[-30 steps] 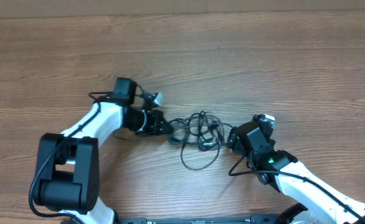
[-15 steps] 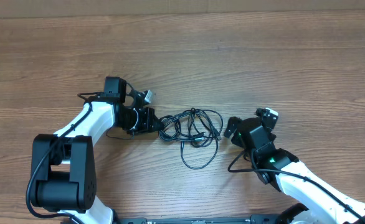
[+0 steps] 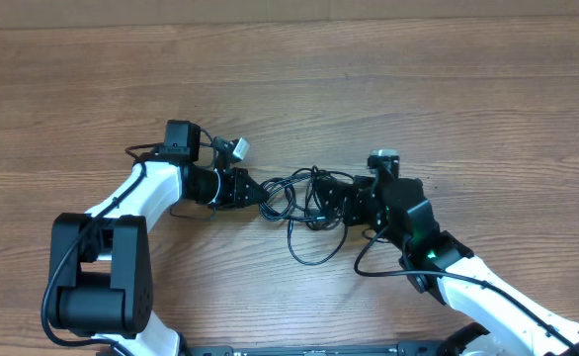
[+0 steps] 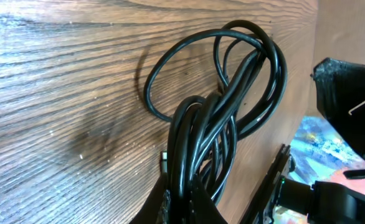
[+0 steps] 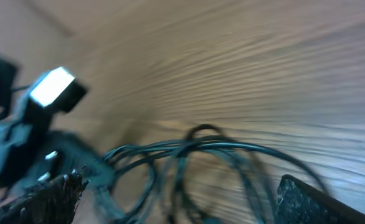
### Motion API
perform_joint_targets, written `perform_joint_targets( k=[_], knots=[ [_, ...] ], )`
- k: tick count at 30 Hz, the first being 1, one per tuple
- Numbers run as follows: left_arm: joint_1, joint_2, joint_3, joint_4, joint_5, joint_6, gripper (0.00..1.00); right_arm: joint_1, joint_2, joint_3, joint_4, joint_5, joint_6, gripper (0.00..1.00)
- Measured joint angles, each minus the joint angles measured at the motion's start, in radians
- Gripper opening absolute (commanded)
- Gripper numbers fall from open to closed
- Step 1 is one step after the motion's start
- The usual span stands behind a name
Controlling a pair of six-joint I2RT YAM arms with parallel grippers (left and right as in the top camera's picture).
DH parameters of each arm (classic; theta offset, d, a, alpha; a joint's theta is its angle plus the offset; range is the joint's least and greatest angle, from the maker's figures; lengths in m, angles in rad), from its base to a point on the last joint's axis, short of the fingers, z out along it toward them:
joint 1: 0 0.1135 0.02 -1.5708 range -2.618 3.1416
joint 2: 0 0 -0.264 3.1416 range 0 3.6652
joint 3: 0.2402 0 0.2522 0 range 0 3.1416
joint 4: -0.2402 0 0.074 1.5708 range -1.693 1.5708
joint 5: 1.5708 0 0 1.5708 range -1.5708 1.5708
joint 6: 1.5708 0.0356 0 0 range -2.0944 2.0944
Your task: Untangle cables
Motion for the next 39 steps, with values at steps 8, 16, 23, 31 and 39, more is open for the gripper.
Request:
perform_joint_targets(
  k=[8, 16, 23, 31, 39],
  knots=[
    [0.000, 0.000, 0.000, 0.036, 0.058, 0.001, 0.04, 0.000, 0.000, 0.000, 0.008, -0.116, -0.030, 1.00],
    [-0.024, 0.000, 0.000, 0.129, 0.157, -0.004, 0.04, 0.000, 0.000, 0.000, 0.015, -0.160, -0.035, 1.00],
    [-0.067, 0.000, 0.000, 0.183, 0.202, -0.011, 0.04, 0.000, 0.000, 0.000, 0.014, -0.163, -0.040, 0.93],
    [-0.073, 0.000, 0.000, 0.187, 0.229, -0.011, 0.04, 0.000, 0.000, 0.000, -0.026, -0.115, -0.047, 0.84],
    [-0.073, 0.000, 0.000, 0.195, 0.253, -0.011, 0.04, 0.000, 0.000, 0.000, -0.044, -0.057, -0.050, 0.76]
  ],
)
